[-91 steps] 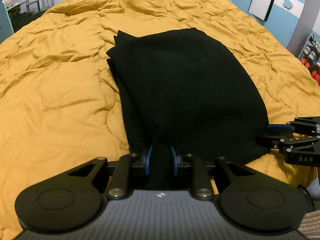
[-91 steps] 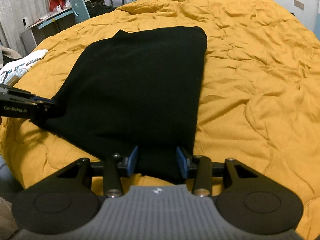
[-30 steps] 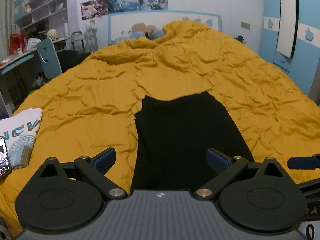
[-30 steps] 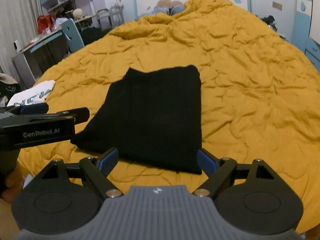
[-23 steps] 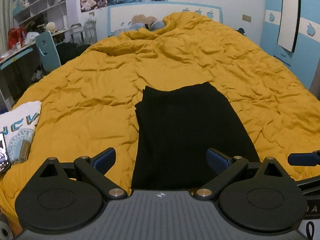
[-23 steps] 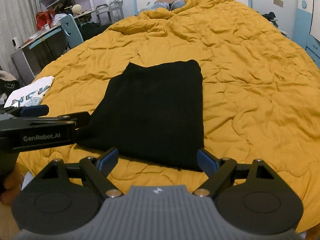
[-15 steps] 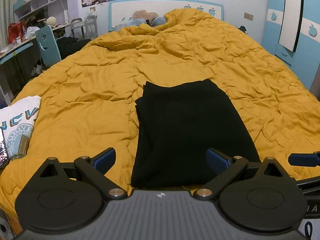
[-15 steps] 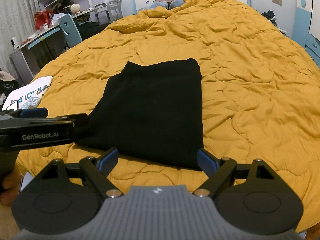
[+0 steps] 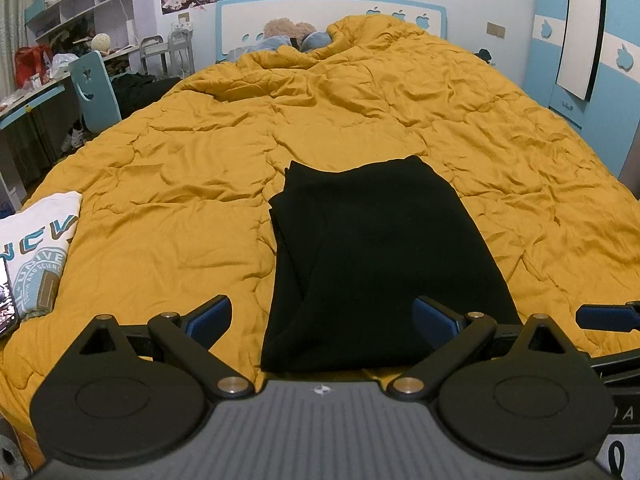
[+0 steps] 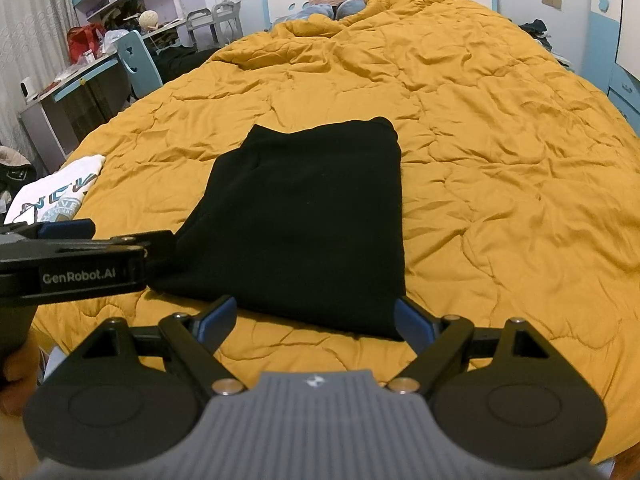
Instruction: Fold small clothes
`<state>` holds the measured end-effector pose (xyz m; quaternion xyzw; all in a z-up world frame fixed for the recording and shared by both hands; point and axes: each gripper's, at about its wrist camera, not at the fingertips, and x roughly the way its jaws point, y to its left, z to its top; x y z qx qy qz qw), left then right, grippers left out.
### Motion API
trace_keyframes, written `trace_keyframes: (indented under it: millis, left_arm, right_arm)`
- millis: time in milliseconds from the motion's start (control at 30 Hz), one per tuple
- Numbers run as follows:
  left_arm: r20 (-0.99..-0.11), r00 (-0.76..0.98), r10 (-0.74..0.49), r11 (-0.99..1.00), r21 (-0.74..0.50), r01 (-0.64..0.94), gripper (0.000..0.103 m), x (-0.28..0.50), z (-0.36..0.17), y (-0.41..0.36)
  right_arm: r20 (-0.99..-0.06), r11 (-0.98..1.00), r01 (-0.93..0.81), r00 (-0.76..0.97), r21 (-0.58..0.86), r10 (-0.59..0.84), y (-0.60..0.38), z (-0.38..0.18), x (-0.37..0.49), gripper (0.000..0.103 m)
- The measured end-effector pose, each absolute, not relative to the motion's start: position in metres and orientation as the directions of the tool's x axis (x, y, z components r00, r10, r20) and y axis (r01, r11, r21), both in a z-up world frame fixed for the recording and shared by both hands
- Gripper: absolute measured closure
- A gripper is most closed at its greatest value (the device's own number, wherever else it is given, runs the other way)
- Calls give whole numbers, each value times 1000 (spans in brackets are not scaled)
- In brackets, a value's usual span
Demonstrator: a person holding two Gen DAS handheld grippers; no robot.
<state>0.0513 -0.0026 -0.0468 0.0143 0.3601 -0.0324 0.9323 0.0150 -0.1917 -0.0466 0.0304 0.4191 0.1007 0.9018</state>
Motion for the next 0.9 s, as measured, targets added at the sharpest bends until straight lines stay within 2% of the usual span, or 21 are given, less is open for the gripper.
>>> trace_keyframes:
  millis: [900]
  left_arm:
    - [-677, 734, -46, 997, 10, 72, 0, 50, -48, -4]
  right_arm:
    - [-752, 976, -158, 623, 149, 216, -191, -49, 15, 21]
